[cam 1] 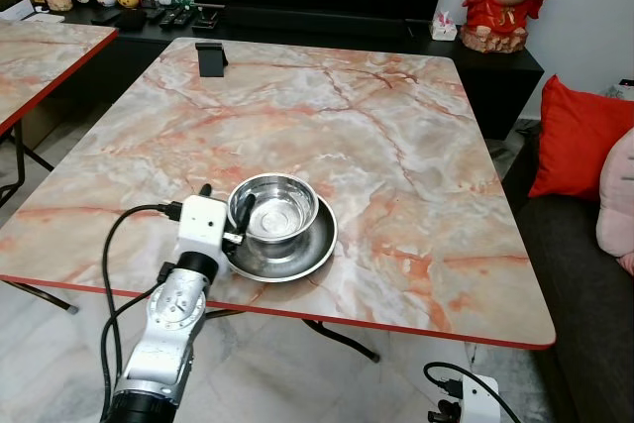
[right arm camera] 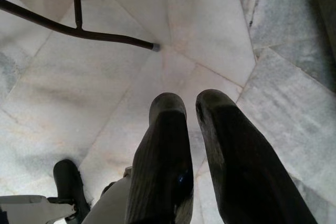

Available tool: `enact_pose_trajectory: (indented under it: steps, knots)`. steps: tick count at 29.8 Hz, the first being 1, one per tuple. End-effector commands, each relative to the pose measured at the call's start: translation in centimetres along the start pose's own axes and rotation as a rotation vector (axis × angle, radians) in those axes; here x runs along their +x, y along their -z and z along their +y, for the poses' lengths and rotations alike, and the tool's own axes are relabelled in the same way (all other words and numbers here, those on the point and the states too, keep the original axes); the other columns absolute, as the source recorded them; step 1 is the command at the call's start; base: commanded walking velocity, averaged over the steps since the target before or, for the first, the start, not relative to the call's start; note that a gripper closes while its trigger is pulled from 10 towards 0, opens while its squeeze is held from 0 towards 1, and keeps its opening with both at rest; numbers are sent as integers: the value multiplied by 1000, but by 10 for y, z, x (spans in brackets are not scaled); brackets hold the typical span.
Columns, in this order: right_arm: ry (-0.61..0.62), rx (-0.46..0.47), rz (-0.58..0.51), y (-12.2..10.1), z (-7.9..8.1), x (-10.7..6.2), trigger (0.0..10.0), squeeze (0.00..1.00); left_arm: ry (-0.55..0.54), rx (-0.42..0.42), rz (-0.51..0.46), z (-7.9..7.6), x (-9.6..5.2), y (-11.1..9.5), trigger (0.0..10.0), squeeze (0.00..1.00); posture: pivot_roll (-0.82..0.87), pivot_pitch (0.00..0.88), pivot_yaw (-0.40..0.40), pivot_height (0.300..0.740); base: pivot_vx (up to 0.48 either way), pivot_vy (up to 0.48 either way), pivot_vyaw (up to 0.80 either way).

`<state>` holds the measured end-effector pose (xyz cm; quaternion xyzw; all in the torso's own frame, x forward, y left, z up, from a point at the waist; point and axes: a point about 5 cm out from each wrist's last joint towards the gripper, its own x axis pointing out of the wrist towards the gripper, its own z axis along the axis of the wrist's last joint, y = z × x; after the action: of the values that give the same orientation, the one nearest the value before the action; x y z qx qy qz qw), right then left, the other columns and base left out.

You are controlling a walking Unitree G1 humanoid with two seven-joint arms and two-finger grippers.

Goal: Setting the table

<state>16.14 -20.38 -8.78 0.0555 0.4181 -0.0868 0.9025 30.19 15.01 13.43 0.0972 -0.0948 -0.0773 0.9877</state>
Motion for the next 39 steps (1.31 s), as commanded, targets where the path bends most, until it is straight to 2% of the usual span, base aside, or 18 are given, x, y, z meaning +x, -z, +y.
enact_pose_trajectory:
  steps: [1, 39]
  knots:
    - [15, 14, -13, -2, -4, 0, 10000, 0, 10, 25, -6, -1, 3, -1, 10000, 0, 29, 0, -32, 740, 0, 262, 0]
    - [8, 11, 2, -1, 1, 1, 10000, 0, -28, 29, 5, 7, -1, 3, 10000, 0, 42, 0, -27, 740, 0, 330, 0]
